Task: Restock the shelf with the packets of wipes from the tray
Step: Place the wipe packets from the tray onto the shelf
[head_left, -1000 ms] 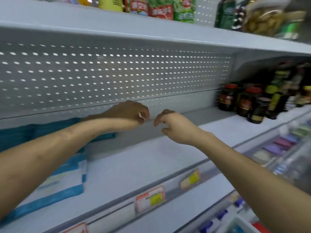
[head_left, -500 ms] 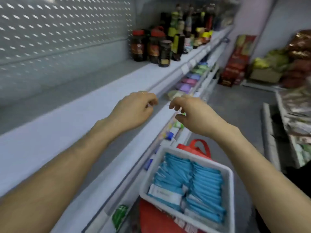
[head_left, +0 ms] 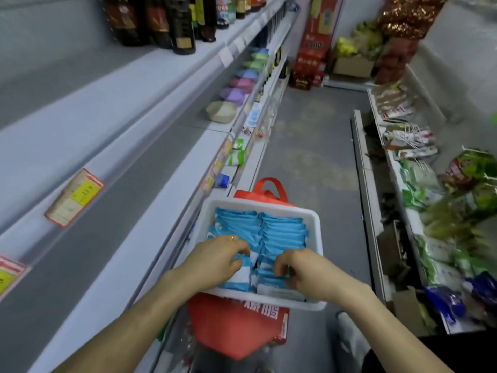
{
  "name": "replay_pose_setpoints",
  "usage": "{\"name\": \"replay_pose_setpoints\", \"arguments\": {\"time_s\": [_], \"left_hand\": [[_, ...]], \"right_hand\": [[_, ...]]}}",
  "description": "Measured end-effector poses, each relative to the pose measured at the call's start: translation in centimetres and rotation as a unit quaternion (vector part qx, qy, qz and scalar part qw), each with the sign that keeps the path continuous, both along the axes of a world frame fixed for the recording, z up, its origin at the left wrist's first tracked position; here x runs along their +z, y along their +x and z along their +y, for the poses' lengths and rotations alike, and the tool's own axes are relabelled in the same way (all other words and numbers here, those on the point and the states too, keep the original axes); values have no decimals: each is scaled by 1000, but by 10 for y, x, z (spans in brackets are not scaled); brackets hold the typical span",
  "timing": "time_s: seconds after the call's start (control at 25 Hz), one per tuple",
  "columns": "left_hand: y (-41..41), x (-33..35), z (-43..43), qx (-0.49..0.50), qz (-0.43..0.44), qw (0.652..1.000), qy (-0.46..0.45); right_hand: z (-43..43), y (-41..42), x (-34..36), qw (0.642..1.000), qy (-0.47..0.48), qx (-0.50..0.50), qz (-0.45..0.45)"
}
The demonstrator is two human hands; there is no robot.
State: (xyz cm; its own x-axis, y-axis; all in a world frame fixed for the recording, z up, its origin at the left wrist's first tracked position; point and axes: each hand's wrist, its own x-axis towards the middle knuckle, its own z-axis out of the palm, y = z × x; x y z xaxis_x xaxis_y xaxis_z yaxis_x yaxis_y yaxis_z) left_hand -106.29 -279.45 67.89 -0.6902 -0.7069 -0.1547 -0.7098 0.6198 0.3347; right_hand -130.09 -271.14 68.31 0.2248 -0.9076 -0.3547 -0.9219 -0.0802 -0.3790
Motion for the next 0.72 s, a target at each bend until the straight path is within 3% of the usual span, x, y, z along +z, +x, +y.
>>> {"name": "replay_pose_setpoints", "arguments": {"time_s": [0.2,0.72], "left_hand": [[6,-17,5,6,6,1000,22],[30,-35,17,40,26,997,56]], "right_hand": [[13,-7,-24,1000,-19,-11,9],[14,-9,-37,994,-56,85,26]]}}
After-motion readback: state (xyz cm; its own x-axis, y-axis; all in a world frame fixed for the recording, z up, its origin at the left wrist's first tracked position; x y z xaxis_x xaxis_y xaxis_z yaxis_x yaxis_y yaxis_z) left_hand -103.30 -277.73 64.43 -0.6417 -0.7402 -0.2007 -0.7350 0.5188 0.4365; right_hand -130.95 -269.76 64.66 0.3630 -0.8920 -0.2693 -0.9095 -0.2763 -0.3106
